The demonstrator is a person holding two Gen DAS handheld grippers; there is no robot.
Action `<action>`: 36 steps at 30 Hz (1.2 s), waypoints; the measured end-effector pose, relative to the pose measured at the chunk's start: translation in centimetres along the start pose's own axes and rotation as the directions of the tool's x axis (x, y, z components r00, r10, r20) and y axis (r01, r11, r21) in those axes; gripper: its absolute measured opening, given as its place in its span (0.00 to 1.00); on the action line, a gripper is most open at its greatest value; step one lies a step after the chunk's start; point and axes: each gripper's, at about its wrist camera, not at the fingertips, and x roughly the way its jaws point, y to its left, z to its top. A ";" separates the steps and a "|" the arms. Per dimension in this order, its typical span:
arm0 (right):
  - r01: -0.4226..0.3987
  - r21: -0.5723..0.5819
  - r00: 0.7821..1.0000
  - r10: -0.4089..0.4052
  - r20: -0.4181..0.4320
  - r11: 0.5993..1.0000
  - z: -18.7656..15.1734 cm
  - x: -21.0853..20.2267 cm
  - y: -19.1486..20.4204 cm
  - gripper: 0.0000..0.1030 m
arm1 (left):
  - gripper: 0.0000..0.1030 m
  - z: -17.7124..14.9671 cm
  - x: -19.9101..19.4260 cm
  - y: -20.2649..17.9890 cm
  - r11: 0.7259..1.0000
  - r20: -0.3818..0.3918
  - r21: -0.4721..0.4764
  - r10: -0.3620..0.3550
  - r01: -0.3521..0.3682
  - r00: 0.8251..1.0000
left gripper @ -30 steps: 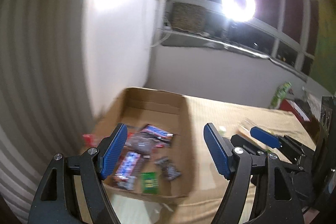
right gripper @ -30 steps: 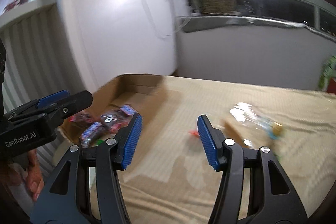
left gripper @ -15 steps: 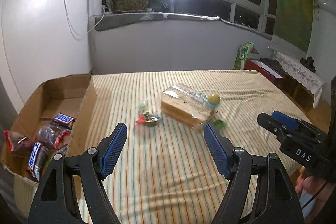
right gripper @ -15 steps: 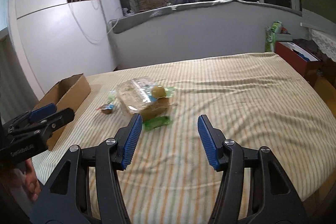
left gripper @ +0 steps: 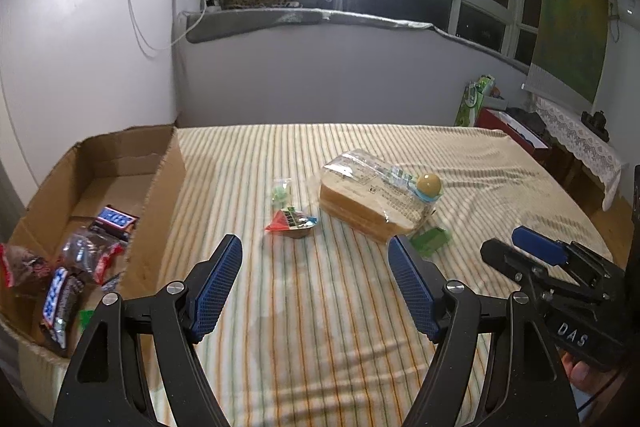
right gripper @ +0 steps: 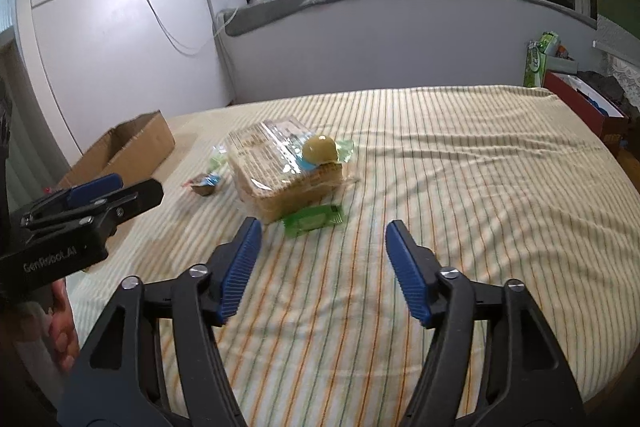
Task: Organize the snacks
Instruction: 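Move both open grippers back over the remaining snacks on the bedspread, then grasp the red-and-white triangular packet with the left gripper while the right grasps the light green packet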
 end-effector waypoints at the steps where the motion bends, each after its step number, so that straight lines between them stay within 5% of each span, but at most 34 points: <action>1: 0.002 -0.003 1.000 -0.002 -0.008 1.000 0.0 0.5 0.0 0.66 | 0.73 0.0 0.4 0.0 1.000 -0.007 -0.002 0.000 0.000 1.000; 6: 0.010 0.004 0.997 -0.010 -0.080 1.000 -1.4 3.4 -0.5 0.67 | 0.73 -0.6 4.0 0.2 1.000 -0.097 -0.018 0.017 -0.019 0.995; 9: 0.021 -0.056 0.999 -0.023 -0.040 0.998 -2.3 3.3 0.3 0.70 | 0.73 -2.7 6.3 0.8 0.999 -0.189 -0.040 0.021 -0.029 0.982; 11: 0.020 -0.070 0.999 -0.023 -0.036 0.997 -2.5 3.2 0.5 0.70 | 0.80 -3.1 5.2 0.0 1.000 -0.126 -0.003 0.014 -0.014 0.992; 18: 0.022 -0.071 0.999 -0.025 -0.046 0.997 -2.4 3.2 0.4 0.73 | 0.81 -3.4 5.3 0.0 1.000 -0.141 -0.016 -0.003 0.001 0.990; 23: 0.044 -0.150 0.986 -0.067 -0.151 0.988 -1.1 4.9 1.7 0.89 | 0.81 -2.5 5.8 0.9 0.999 -0.173 -0.047 0.005 -0.013 0.985; 30: 0.041 -0.186 0.969 -0.085 -0.234 0.982 1.7 7.9 2.0 0.90 | 0.81 0.1 7.8 2.6 0.992 -0.219 -0.107 0.046 -0.071 0.975; 32: 0.029 -0.190 0.968 -0.075 -0.241 0.981 1.9 8.4 1.9 0.83 | 0.81 0.7 8.4 2.8 0.990 -0.225 -0.119 0.042 -0.070 0.973; 34: 0.012 -0.196 0.972 -0.057 -0.229 0.981 2.0 8.3 2.0 0.63 | 0.78 0.9 9.1 2.9 0.990 -0.227 -0.117 0.044 -0.072 0.973; 35: 0.007 -0.194 0.974 -0.051 -0.219 0.981 1.9 8.1 2.0 0.58 | 0.72 0.8 9.4 3.0 0.990 -0.227 -0.121 0.038 -0.067 0.973; 36: 0.007 -0.194 0.977 -0.048 -0.210 0.981 1.8 7.9 1.9 0.44 | 0.48 0.7 9.6 3.1 0.990 -0.226 -0.129 0.019 -0.049 0.974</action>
